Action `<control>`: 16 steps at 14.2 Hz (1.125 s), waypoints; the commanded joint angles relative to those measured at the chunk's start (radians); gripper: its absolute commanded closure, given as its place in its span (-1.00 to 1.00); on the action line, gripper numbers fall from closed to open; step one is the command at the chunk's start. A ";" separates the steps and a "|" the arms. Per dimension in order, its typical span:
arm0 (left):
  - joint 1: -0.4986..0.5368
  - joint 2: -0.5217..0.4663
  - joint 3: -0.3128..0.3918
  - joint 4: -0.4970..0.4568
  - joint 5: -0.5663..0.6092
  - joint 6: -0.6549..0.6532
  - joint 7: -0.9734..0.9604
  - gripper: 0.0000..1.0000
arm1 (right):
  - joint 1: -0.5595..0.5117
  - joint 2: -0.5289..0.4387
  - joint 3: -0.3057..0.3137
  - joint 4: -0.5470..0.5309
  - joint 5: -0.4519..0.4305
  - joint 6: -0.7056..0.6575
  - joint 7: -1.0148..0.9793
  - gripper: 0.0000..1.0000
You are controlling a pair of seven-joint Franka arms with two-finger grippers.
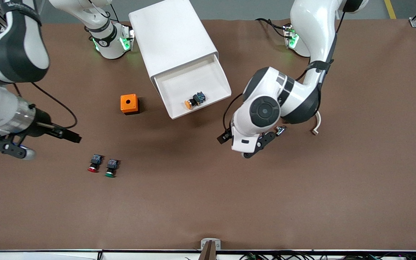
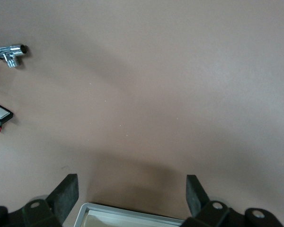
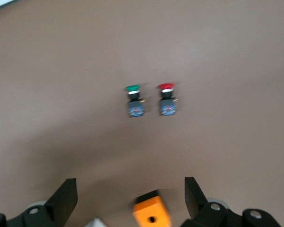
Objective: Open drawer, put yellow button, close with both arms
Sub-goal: 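Withdraw the right gripper while the left gripper moves to the drawer front, then push the drawer shut into the cabinet with the left gripper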
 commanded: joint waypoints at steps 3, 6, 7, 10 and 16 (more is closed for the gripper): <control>-0.069 -0.024 0.006 -0.037 0.096 0.083 0.021 -0.99 | -0.102 -0.073 0.022 -0.029 -0.110 -0.021 -0.234 -1.00; -0.089 -0.024 0.000 -0.040 0.101 0.100 0.020 -0.99 | -0.138 -0.160 0.022 -0.094 -0.110 -0.022 -0.286 -1.00; -0.094 -0.024 -0.009 -0.041 0.101 0.100 0.020 -0.98 | -0.139 -0.194 0.024 -0.114 -0.110 -0.022 -0.282 -1.00; -0.121 -0.022 -0.014 -0.044 0.100 0.099 0.012 -0.98 | -0.135 -0.253 0.028 -0.134 -0.096 -0.046 -0.268 -1.00; -0.175 -0.022 -0.016 -0.050 0.098 0.082 0.000 -0.98 | -0.118 -0.265 0.037 -0.086 -0.098 -0.100 -0.274 -1.00</control>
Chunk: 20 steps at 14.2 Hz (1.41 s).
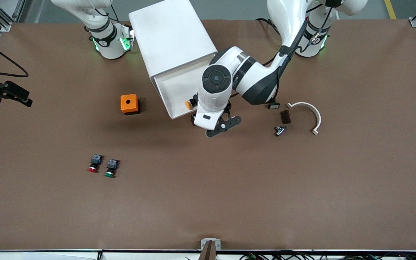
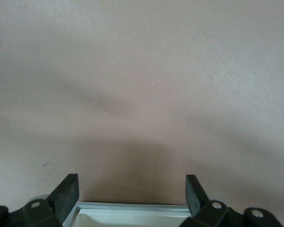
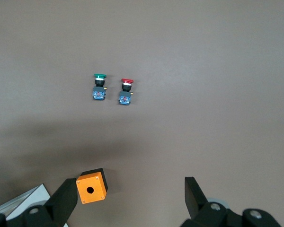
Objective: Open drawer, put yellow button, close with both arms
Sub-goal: 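Push the drawer shut into the cabinet with the left gripper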
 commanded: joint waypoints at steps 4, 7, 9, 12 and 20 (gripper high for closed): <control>-0.057 -0.022 -0.007 -0.036 0.013 -0.009 -0.005 -0.98 | -0.003 -0.008 -0.001 0.027 -0.023 -0.003 0.001 -1.00; -0.071 -0.022 -0.035 -0.046 0.007 -0.017 -0.009 -0.98 | -0.007 -0.005 -0.003 0.031 -0.010 0.003 -0.002 -1.00; -0.071 -0.021 -0.046 -0.046 -0.009 -0.017 -0.013 -0.98 | -0.007 -0.003 -0.003 0.032 -0.008 0.004 -0.005 -1.00; -0.082 -0.016 -0.047 -0.046 -0.078 -0.017 -0.031 -0.98 | -0.007 0.000 -0.003 0.043 -0.008 0.004 -0.005 -1.00; -0.114 -0.008 -0.054 -0.088 -0.231 -0.017 -0.098 -0.98 | -0.009 0.000 -0.004 0.044 0.001 0.003 -0.003 -1.00</control>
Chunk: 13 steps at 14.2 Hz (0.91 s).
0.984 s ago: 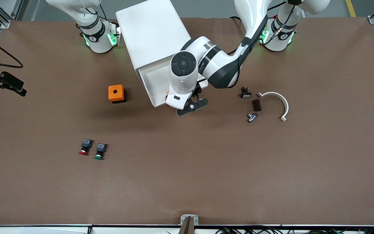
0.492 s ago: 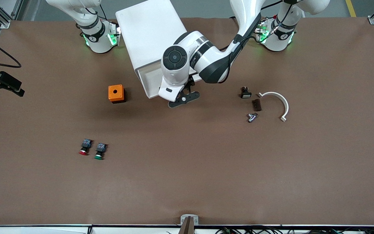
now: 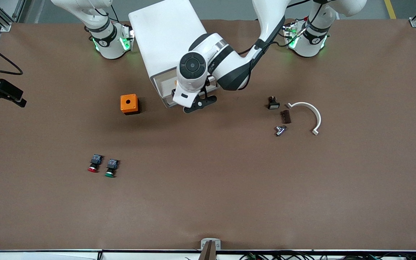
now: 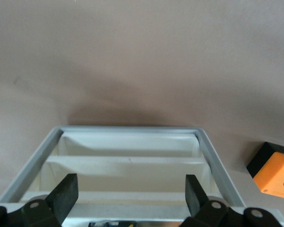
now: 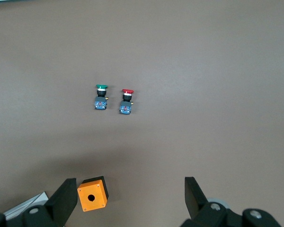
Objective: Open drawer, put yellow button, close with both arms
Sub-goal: 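Push the drawer shut into the cabinet with the left gripper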
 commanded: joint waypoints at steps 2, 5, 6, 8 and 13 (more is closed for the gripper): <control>-0.021 -0.009 -0.003 -0.037 -0.095 -0.002 -0.036 -0.98 | -0.006 0.000 0.001 0.013 0.002 -0.006 -0.005 -1.00; -0.024 -0.009 -0.003 -0.046 -0.135 -0.002 -0.036 -0.98 | -0.006 0.000 0.001 0.013 0.002 -0.006 -0.005 -1.00; -0.024 -0.006 -0.003 -0.048 -0.149 0.000 -0.036 -0.99 | -0.006 0.000 0.001 0.013 0.002 -0.006 -0.005 -1.00; -0.033 0.005 -0.003 -0.049 -0.185 0.000 -0.037 -0.99 | -0.006 0.000 0.001 0.013 0.002 -0.006 -0.005 -1.00; -0.038 0.006 -0.005 -0.077 -0.216 0.001 -0.034 -0.99 | -0.006 0.000 0.001 0.013 0.002 -0.006 -0.005 -1.00</control>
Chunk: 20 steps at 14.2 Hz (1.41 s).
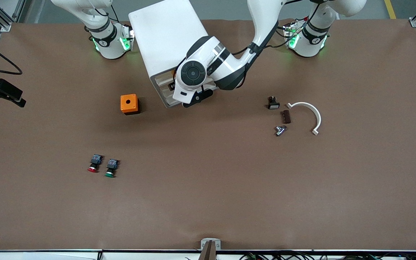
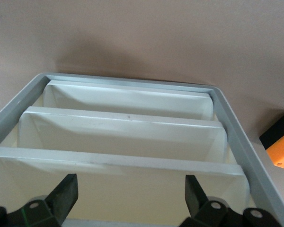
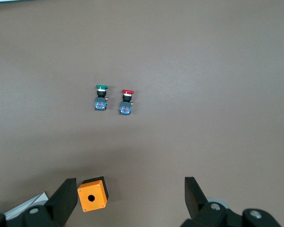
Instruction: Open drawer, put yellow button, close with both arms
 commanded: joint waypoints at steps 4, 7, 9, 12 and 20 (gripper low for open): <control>-0.008 -0.007 -0.003 -0.016 -0.031 0.001 -0.020 -0.99 | -0.006 0.000 0.002 0.012 0.002 -0.006 -0.006 -1.00; 0.004 -0.017 0.004 -0.013 -0.015 0.001 0.000 -0.99 | -0.006 0.000 0.002 0.012 0.002 -0.006 -0.006 -1.00; 0.021 -0.030 0.027 -0.007 0.007 0.002 -0.001 -0.99 | -0.006 0.000 0.002 0.012 0.002 -0.006 -0.006 -1.00; 0.096 -0.085 0.034 -0.004 0.085 -0.001 -0.003 -0.99 | -0.006 0.000 0.002 0.012 0.002 -0.006 -0.006 -1.00; 0.424 -0.340 0.032 -0.014 0.249 -0.247 0.407 -0.98 | -0.006 0.000 0.002 0.012 0.002 -0.006 -0.008 -1.00</control>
